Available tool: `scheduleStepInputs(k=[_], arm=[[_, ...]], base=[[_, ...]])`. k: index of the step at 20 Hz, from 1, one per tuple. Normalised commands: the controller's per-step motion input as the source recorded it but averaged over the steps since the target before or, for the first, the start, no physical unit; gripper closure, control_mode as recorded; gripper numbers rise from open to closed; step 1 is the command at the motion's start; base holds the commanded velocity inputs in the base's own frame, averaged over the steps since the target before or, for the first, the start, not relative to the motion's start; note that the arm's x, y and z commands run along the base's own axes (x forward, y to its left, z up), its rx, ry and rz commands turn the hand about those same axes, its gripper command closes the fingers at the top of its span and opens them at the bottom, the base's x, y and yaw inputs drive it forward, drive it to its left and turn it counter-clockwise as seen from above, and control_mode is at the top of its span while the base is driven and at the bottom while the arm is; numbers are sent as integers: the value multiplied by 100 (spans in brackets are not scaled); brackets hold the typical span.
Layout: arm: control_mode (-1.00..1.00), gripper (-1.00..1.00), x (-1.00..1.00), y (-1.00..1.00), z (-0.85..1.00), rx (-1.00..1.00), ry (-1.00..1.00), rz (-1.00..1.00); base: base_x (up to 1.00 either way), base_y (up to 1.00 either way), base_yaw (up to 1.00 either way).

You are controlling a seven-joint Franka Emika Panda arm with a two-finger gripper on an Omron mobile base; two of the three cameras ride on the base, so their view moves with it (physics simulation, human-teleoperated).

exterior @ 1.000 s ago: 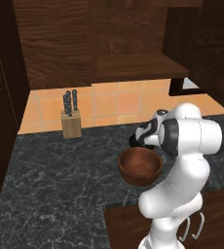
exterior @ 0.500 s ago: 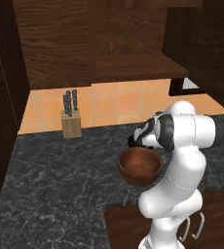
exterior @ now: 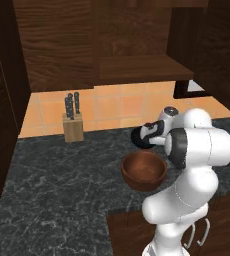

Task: Pick up the bowls on the counter and stack them on top of one another in the open cabinet. Place the smaller bowl on top of the larger bowl.

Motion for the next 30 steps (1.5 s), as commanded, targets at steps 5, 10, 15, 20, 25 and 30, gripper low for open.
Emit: scheduleStepInputs(k=[5,10,15,20,25,30], arm=[[-100,100,-42,7,92,0,-2,-8],[-100,100,-99,16,63,0,0,0],[-100,100,-100,35,16,0,11,0],[-100,100,-60,39,-55,-2,10,5],[-100,100,-20,2,-54,-1,2,2],[-100,100,5,17,-11,0,0,0]], base=[[0,0,0],[0,0,0],[0,0,0],[0,0,0],[0,0,0],[0,0,0]])
